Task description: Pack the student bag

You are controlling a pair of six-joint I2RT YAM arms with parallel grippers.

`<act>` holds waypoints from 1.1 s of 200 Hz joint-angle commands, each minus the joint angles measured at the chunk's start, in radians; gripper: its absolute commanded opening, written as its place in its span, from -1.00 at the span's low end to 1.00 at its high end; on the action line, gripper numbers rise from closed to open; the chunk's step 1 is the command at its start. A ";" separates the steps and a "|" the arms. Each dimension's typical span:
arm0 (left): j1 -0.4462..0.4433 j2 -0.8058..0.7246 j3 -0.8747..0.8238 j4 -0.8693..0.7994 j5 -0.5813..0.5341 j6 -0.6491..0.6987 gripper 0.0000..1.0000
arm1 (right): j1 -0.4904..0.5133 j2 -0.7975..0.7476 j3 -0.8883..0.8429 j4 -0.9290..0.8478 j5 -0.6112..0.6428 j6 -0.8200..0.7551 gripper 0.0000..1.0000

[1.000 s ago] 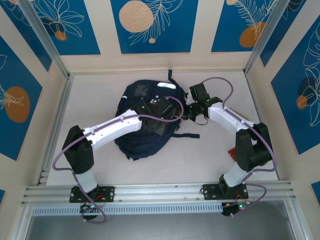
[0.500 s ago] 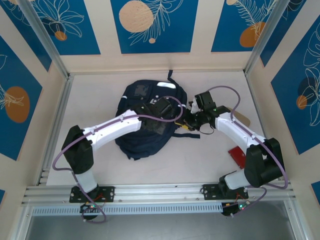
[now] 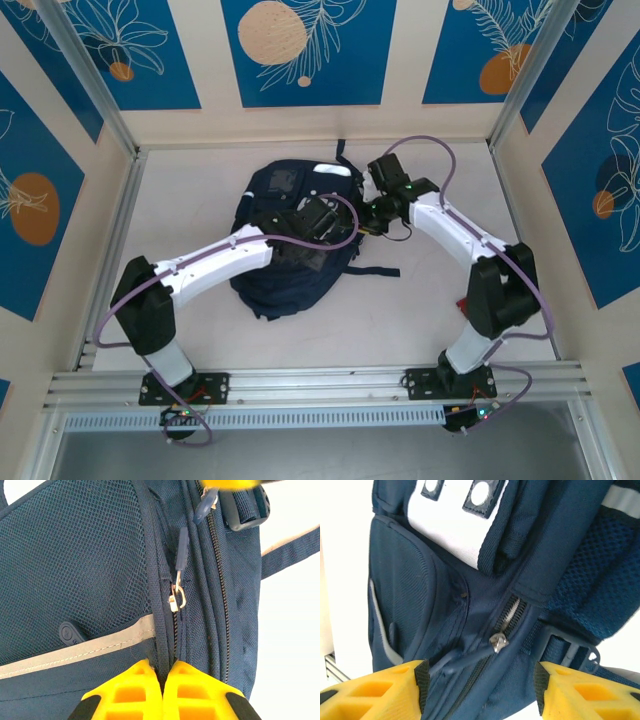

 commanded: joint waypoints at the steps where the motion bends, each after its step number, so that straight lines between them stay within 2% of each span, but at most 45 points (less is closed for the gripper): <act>1: 0.009 -0.044 -0.003 0.056 0.011 0.010 -1.00 | 0.018 0.041 0.053 -0.075 0.006 -0.008 0.15; 29: 0.009 -0.049 -0.008 0.055 0.007 0.009 -1.00 | 0.019 0.045 0.038 -0.098 0.014 -0.023 -0.21; 57: 0.009 -0.050 -0.010 0.057 0.006 0.009 -1.00 | 0.014 0.015 0.005 -0.100 0.009 -0.046 -0.35; 72: 0.009 -0.049 -0.010 0.059 0.006 0.009 -1.00 | 0.009 0.008 0.000 -0.100 0.002 -0.061 -0.52; 100: 0.010 -0.053 -0.010 0.057 0.006 0.010 -1.00 | 0.005 0.019 0.013 -0.109 0.002 -0.071 -0.52; 136: 0.011 -0.050 -0.007 0.052 0.008 0.011 -1.00 | 0.006 0.015 0.011 -0.110 0.028 -0.095 -0.26; 146: 0.010 -0.052 -0.007 0.051 0.005 0.012 -1.00 | 0.004 0.013 0.012 -0.119 0.037 -0.109 -0.28; 163: 0.010 -0.054 -0.007 0.049 0.002 0.012 -1.00 | 0.004 0.008 0.009 -0.135 0.070 -0.125 -0.49; 180: 0.012 -0.055 -0.009 0.049 0.001 0.013 -1.00 | 0.003 0.001 0.007 -0.145 0.093 -0.140 -0.54; 220: 0.011 -0.065 -0.034 0.051 0.008 0.032 -1.00 | 0.013 0.007 0.032 -0.148 0.055 -0.227 -0.27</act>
